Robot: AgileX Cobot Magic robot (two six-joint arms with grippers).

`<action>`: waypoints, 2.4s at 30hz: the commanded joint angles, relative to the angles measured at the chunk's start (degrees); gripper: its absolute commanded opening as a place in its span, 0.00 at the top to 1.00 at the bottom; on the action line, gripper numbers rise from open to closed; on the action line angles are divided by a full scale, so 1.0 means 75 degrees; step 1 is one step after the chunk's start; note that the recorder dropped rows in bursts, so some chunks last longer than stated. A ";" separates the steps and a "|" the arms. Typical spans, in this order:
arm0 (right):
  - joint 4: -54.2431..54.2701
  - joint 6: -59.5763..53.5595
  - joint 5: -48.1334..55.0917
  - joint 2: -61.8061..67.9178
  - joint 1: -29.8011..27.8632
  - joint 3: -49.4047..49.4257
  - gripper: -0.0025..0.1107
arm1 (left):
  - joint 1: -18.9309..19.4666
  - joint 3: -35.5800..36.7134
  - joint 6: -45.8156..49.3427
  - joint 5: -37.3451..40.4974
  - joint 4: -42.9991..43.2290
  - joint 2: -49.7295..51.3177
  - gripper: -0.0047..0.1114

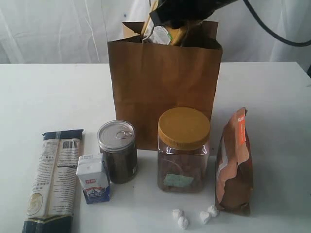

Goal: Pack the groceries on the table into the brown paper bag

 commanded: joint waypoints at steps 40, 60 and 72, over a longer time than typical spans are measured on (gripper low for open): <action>-0.0192 0.0013 0.1122 0.0080 -0.0028 -0.0062 0.38 | 0.0015 0.0049 0.0002 -0.0037 -0.0020 -0.0040 0.96; 0.0055 0.0013 0.0192 -0.1415 -0.0028 -0.0077 0.38 | 0.0015 0.0049 0.0002 -0.0037 -0.0020 -0.0040 0.96; -0.2394 0.1389 0.3507 -0.2594 -0.0028 0.0021 0.49 | 0.0015 0.0049 0.0002 -0.0037 -0.0020 -0.0040 0.96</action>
